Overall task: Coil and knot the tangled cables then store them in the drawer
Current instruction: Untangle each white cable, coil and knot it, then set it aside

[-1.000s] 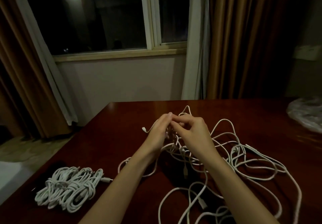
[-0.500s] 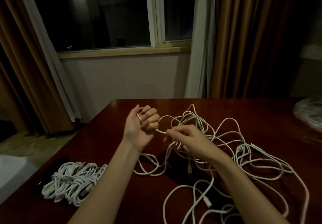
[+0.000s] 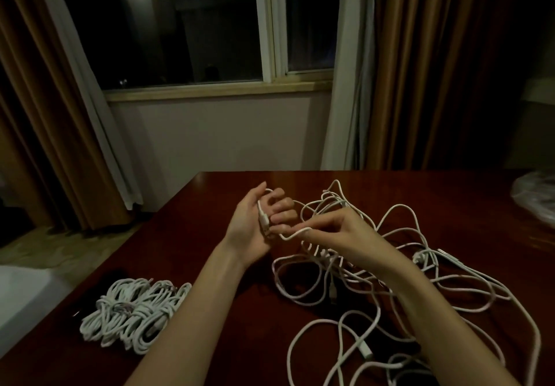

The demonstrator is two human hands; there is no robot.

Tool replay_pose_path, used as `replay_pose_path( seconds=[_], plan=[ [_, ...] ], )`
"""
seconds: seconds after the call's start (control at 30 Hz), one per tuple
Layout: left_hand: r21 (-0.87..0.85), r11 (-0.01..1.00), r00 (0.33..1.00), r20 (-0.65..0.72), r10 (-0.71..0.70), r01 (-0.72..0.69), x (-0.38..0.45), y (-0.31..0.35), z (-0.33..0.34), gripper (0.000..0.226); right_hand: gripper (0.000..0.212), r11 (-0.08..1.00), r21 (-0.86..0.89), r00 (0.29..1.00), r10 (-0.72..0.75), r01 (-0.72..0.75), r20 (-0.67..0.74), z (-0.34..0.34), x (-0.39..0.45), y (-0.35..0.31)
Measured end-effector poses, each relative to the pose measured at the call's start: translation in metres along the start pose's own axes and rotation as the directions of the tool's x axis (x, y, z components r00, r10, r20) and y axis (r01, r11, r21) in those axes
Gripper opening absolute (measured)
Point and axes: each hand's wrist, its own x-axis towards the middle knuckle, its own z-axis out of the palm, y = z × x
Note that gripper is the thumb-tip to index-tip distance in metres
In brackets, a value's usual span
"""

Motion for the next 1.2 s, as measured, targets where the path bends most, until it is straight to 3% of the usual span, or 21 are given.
replay_pose_path(
  seconds=[0.1,0.2,0.33,0.43,0.6,0.73,0.8,0.97,1.07,1.2],
  plan=[
    [-0.009,1.0,0.999,0.019,-0.027,0.027,0.001,-0.001,-0.002,0.033,0.018,0.997,0.068,0.998,0.02,-0.024,0.063,-0.007,-0.004,-0.003],
    [-0.052,0.999,1.0,-0.029,0.003,-0.004,0.001,-0.001,-0.004,0.038,0.026,0.994,0.11,1.0,0.019,-0.018,-0.008,-0.009,-0.005,-0.004],
    [0.038,0.998,0.994,-0.101,0.05,-0.047,0.001,-0.006,0.0,0.03,0.011,0.999,-0.016,0.997,-0.051,0.05,-0.066,-0.004,-0.002,-0.002],
    [0.174,0.985,0.997,-0.077,0.003,0.011,0.001,-0.014,0.005,0.028,0.006,0.979,-0.189,0.989,-0.101,0.08,-0.107,0.005,0.0,-0.002],
    [0.5,0.86,0.993,-0.104,-0.056,0.101,-0.003,-0.025,0.015,0.046,0.027,0.927,-0.35,0.954,-0.215,0.133,-0.207,0.017,0.001,-0.004],
    [0.709,0.684,0.983,-0.166,-0.074,0.171,-0.006,-0.025,0.02,0.055,0.011,0.918,-0.375,0.96,-0.21,0.129,-0.184,0.016,0.001,-0.005],
    [0.683,0.702,0.979,-0.162,-0.126,0.203,-0.006,-0.023,0.018,0.053,0.007,0.938,-0.324,0.972,-0.179,0.122,-0.152,0.013,0.002,-0.004],
    [0.448,0.876,0.984,-0.058,-0.169,0.177,-0.005,-0.01,0.006,0.032,0.007,0.998,-0.041,0.982,-0.044,0.037,-0.186,-0.001,0.002,0.002],
    [0.54,0.813,0.974,-0.065,-0.219,0.219,-0.005,-0.013,0.008,0.038,0.006,0.996,-0.034,0.958,-0.09,0.084,-0.272,-0.001,0.002,0.004],
    [0.623,0.735,0.95,-0.043,-0.309,0.267,-0.005,-0.019,0.012,0.046,0.009,0.974,-0.195,0.92,-0.18,0.117,-0.348,0.006,0.003,0.006]
  ],
)
